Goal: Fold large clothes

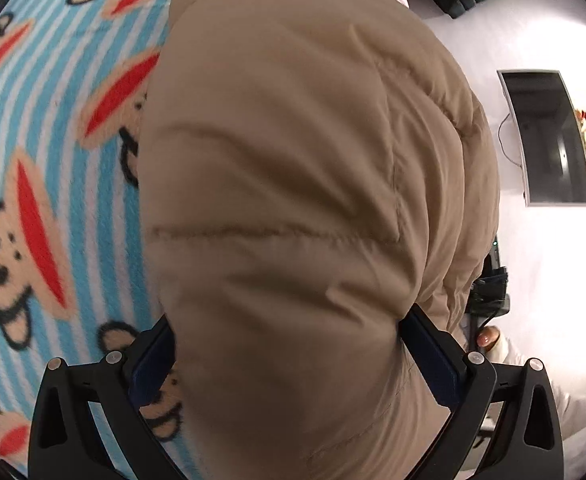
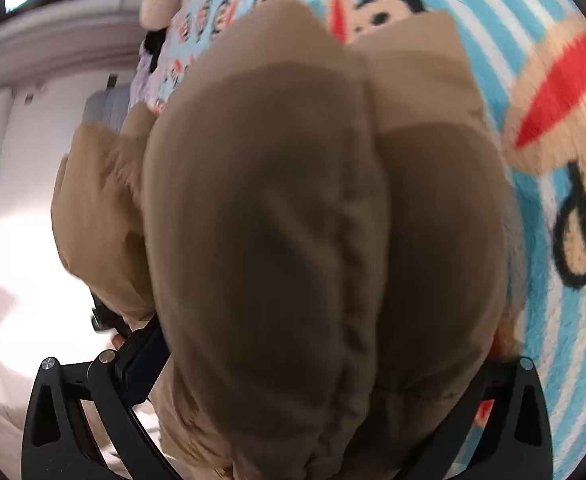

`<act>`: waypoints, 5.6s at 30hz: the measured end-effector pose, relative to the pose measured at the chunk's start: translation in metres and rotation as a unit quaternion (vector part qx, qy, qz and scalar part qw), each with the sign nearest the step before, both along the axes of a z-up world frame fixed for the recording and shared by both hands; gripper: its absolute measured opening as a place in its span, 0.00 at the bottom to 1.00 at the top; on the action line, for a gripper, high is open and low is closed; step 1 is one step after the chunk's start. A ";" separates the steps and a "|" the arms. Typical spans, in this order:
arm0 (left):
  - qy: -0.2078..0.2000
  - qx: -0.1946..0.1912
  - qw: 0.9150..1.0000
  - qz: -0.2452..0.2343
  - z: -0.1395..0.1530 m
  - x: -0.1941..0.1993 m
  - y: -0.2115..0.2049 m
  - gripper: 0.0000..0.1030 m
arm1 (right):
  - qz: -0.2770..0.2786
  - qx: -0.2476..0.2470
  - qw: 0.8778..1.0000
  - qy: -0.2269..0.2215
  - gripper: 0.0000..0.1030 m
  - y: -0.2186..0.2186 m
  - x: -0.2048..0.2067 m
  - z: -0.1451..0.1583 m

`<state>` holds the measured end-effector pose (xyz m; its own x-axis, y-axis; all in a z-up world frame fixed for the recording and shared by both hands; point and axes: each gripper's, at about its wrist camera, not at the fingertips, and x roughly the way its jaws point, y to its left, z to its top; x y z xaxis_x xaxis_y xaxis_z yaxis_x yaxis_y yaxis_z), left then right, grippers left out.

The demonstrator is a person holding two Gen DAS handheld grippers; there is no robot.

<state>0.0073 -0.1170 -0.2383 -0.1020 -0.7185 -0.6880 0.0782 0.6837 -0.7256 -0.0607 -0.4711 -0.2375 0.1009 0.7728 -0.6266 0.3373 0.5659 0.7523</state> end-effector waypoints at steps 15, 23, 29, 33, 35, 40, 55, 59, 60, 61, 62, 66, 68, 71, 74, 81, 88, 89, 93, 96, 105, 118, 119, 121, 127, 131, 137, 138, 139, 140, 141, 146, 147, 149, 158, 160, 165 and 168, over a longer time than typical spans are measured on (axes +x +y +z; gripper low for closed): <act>-0.082 -0.001 0.997 0.007 0.079 -0.007 -0.007 0.74 | -0.018 0.046 0.998 -0.037 0.52 0.019 0.007 0.043; -0.137 -0.001 0.989 0.048 0.124 0.032 0.071 0.74 | 0.006 0.044 0.995 -0.094 0.52 0.087 0.061 0.086; -0.159 0.021 0.985 0.065 0.135 0.078 0.162 0.74 | 0.023 0.045 0.990 -0.129 0.52 0.183 0.128 0.086; -0.179 0.049 0.979 0.089 0.126 0.113 0.230 0.75 | 0.041 0.055 0.988 -0.138 0.52 0.242 0.182 0.070; -0.181 0.066 0.976 0.102 0.114 0.130 0.250 0.75 | 0.049 0.052 0.988 -0.137 0.52 0.267 0.206 0.056; -0.138 0.107 0.976 0.128 0.044 0.165 0.291 0.75 | 0.065 0.015 0.992 -0.107 0.52 0.316 0.248 0.008; -0.263 0.209 0.929 0.156 0.106 0.188 0.317 0.79 | 0.016 -0.127 0.978 -0.167 0.57 0.307 0.208 0.106; -0.269 0.233 0.922 0.152 0.099 0.206 0.301 0.79 | 0.028 -0.102 0.986 -0.130 0.57 0.315 0.216 0.069; -0.269 0.237 0.921 0.150 0.096 0.210 0.293 0.79 | 0.021 -0.098 0.988 -0.116 0.57 0.320 0.212 0.059; -0.268 0.238 0.922 0.147 0.094 0.211 0.289 0.79 | 0.010 -0.090 0.991 -0.104 0.57 0.324 0.219 0.048; -0.264 0.240 0.923 0.142 0.090 0.215 0.282 0.79 | 0.003 -0.086 0.991 -0.098 0.55 0.326 0.222 0.046; -0.263 0.255 0.923 0.114 0.079 0.220 0.252 0.79 | 0.001 -0.150 0.982 -0.113 0.06 0.340 0.238 0.047; -0.268 0.259 0.923 0.096 0.079 0.219 0.233 0.79 | 0.013 -0.194 0.974 -0.117 0.05 0.335 0.230 0.048; -0.291 0.281 0.913 0.059 0.072 0.211 0.197 0.79 | 0.016 -0.227 0.969 -0.093 0.05 0.316 0.214 0.038; -0.305 0.302 0.902 0.039 0.069 0.205 0.180 0.79 | 0.006 -0.233 0.970 -0.072 0.05 0.305 0.204 0.024; -0.299 0.303 0.904 0.044 0.067 0.203 0.189 0.79 | 0.006 -0.234 0.964 -0.123 0.05 0.310 0.162 0.087; -0.304 0.306 0.901 0.053 0.100 0.181 0.209 0.79 | 0.075 -0.234 0.963 -0.115 0.05 0.346 0.116 0.090; -0.310 0.300 0.901 0.055 0.109 0.170 0.218 0.79 | 0.079 -0.239 0.962 -0.104 0.05 0.347 0.112 0.083; -0.296 0.310 0.901 0.059 0.120 0.128 0.248 0.79 | 0.083 -0.255 0.961 -0.069 0.05 0.346 0.100 0.056; -0.264 0.322 0.907 0.061 0.109 0.094 0.266 0.79 | 0.072 -0.253 0.963 -0.056 0.05 0.343 0.095 0.049; -0.180 0.325 0.925 0.082 0.079 0.044 0.286 0.79 | 0.063 -0.274 0.958 -0.053 0.06 0.348 0.076 0.084; -0.198 0.327 0.921 0.069 0.113 0.016 0.284 0.79 | 0.027 -0.283 0.958 -0.033 0.06 0.351 0.023 0.121; -0.198 0.326 0.922 0.070 0.116 0.013 0.284 0.79 | 0.027 -0.283 0.958 -0.036 0.06 0.352 0.020 0.124; -0.198 0.324 0.922 0.071 0.118 0.009 0.283 0.79 | 0.029 -0.284 0.958 -0.041 0.06 0.352 0.017 0.128; -0.208 0.329 0.917 0.089 0.131 -0.013 0.279 1.00 | 0.035 -0.283 0.957 -0.055 0.07 0.349 0.005 0.137; -0.221 0.336 0.911 0.091 0.144 -0.035 0.271 1.00 | 0.038 -0.281 0.957 -0.064 0.07 0.347 -0.005 0.145; -0.245 0.354 0.896 0.110 0.166 -0.066 0.261 1.00 | 0.052 -0.287 0.952 -0.088 0.07 0.348 -0.016 0.161; -0.242 0.347 0.898 0.119 0.171 -0.074 0.262 1.00 | 0.056 -0.290 0.951 -0.094 0.07 0.349 -0.017 0.164; -0.238 0.344 0.900 0.125 0.174 -0.078 0.263 1.00 | 0.061 -0.292 0.949 -0.101 0.07 0.350 -0.019 0.168; -0.234 0.344 0.900 0.131 0.177 -0.084 0.264 1.00 | 0.065 -0.293 0.948 -0.107 0.07 0.352 -0.021 0.172; -0.232 0.349 0.898 0.136 0.180 -0.089 0.264 1.00 | 0.069 -0.294 0.947 -0.112 0.07 0.353 -0.023 0.174; -0.233 0.369 0.885 0.164 0.199 -0.117 0.267 1.00 | 0.096 -0.308 0.938 -0.126 0.07 0.358 -0.035 0.184; -0.234 0.369 0.884 0.166 0.202 -0.120 0.267 1.00 | 0.103 -0.314 0.935 -0.128 0.07 0.359 -0.037 0.186; -0.242 0.372 0.880 0.168 0.209 -0.124 0.265 1.00 | 0.112 -0.334 0.926 -0.131 0.16 0.361 -0.043 0.193; -0.263 0.365 0.883 0.136 0.234 -0.108 0.272 1.00 | 0.078 -0.381 0.906 -0.164 0.59 0.374 -0.040 0.223; -0.266 0.368 0.880 0.137 0.239 -0.101 0.281 1.00 | 0.065 -0.393 0.902 -0.169 0.71 0.379 -0.037 0.227; -0.276 0.369 0.875 0.150 0.250 -0.091 0.295 1.00 | 0.040 -0.422 0.883 -0.203 0.82 0.394 -0.032 0.248; -0.280 0.366 0.874 0.153 0.256 -0.088 0.299 1.00 | 0.025 -0.430 0.876 -0.217 0.85 0.397 -0.030 0.258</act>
<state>-0.0809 0.1818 0.0173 0.5186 -0.0001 -0.8550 0.0132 0.9999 0.0079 -0.0906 -0.0740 0.0200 0.4536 0.0449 -0.8901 0.0838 0.9922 0.0927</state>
